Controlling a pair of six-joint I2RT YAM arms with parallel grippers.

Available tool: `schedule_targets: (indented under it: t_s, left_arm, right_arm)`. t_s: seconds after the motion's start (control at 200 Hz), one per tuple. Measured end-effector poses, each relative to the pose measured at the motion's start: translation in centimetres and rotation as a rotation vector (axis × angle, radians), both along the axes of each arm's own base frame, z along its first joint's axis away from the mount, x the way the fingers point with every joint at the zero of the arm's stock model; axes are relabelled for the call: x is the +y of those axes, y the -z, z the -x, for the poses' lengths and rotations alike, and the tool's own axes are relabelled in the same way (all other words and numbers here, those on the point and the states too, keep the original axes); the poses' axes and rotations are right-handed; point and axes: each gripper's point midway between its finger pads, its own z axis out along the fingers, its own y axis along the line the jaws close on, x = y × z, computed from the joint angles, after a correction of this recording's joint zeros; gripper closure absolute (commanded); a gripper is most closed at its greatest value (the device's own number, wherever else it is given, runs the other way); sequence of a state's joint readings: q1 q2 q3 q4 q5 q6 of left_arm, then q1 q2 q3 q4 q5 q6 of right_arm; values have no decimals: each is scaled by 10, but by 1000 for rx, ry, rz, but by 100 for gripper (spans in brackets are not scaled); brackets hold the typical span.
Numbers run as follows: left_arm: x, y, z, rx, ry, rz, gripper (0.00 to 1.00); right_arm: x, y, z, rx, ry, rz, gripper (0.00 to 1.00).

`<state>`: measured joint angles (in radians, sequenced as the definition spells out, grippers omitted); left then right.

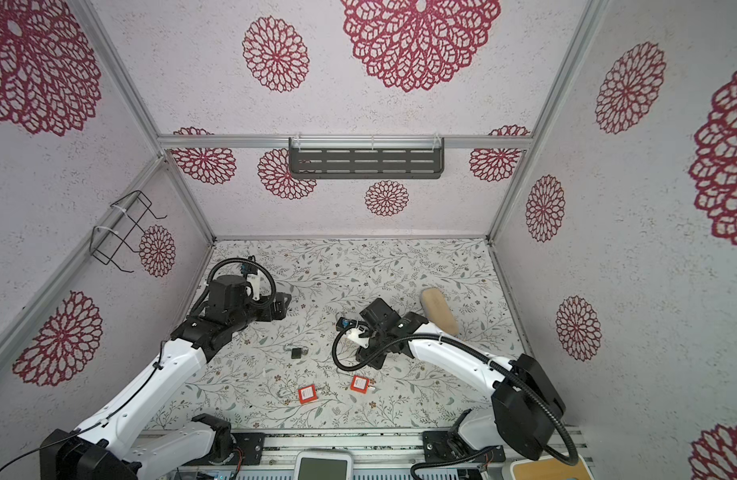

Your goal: Lock with the key

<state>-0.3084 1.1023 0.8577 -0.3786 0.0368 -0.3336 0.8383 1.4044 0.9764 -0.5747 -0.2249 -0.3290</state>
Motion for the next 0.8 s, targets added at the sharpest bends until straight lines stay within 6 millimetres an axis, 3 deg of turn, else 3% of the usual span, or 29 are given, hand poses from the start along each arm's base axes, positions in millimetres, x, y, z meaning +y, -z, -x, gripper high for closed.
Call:
schedule_targets:
  t_s: [0.175, 0.305, 0.535, 0.801]
  left_arm:
    - [-1, 1, 0, 4, 4, 1, 3]
    - [-1, 1, 0, 2, 6, -2, 3]
    - [-3, 3, -4, 2, 9, 0, 3]
    - [-4, 12, -7, 25, 11, -6, 3]
  right_arm:
    - [8, 26, 24, 97, -84, 57, 55]
    - [11, 32, 34, 115, -115, 76, 54]
    - [9, 46, 43, 146, -140, 137, 52]
    - [9, 60, 40, 172, -137, 198, 47]
